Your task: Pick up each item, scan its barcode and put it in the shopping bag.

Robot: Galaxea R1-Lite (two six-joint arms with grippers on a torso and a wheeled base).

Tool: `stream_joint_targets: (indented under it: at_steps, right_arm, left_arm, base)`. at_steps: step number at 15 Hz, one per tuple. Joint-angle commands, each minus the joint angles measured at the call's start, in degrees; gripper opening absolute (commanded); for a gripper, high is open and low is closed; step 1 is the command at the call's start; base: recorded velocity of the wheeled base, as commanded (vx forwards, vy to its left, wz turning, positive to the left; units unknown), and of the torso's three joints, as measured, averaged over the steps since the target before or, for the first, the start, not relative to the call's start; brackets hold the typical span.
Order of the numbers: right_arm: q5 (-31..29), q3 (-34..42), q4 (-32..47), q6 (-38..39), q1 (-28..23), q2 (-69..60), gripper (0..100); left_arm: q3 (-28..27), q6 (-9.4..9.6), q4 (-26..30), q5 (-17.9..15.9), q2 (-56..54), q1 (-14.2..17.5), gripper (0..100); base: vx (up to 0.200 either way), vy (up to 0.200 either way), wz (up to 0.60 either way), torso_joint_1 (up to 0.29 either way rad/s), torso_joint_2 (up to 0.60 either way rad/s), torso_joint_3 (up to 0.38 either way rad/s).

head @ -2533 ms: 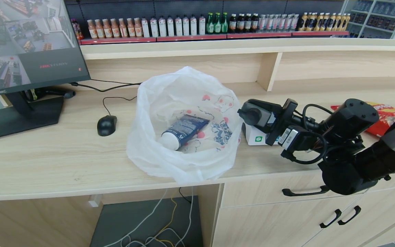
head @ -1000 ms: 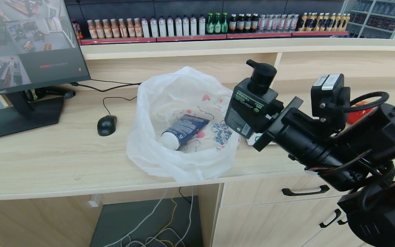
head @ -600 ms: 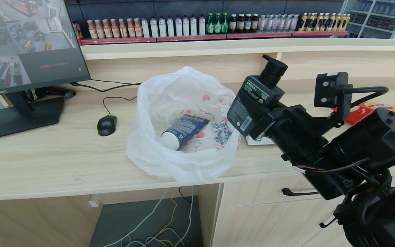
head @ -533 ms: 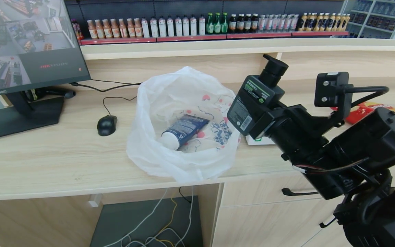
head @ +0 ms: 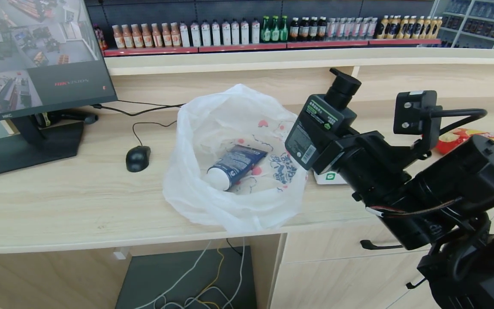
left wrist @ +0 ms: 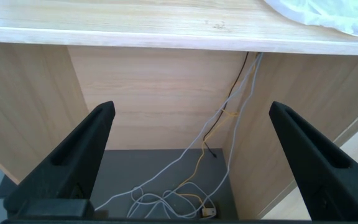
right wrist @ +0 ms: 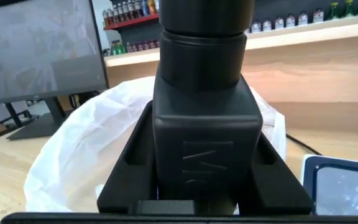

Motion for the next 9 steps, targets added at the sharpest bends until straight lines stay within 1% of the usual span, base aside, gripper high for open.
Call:
stream_joint_targets:
  at_steps: [1,3,6,8,9]
  right_arm:
    - [0.07,0.46,-0.06,-0.08,0.05,-0.09,0]
    - [0.07,0.55,-0.06,0.19,0.05,-0.36,0]
    - [0.25,0.9,-0.06,2.3,-0.56,-0.53,0]
    - [1.22,0.37,-0.06,4.05,-3.81,-0.88,0]
    - [3.15,0.99,-0.06,6.25,-4.96,-1.15,0]
  left_arm:
    - [0.0,-0.19,0.01,0.04,0.06,0.0,100]
    - [0.0,-0.11,0.01,0.04,-0.02,0.0,100]
    - [0.0,-0.02,0.01,0.04,-0.02,0.0,100]
    - [0.0,-0.02,-0.07,0.04,-0.02,0.0,100]
    - [0.0,-0.02,-0.07,0.04,-0.02,0.0,100]
  base:
    - [0.0,0.2,0.0,0.017,0.0,0.002]
    - [0.0,0.2,0.0,0.007,0.0,0.002]
    - [0.0,0.0,0.0,0.0,0.0,0.0]
    - [0.0,0.0,0.0,0.0,0.0,0.0]
    - [0.0,0.0,0.0,0.0,0.0,0.0]
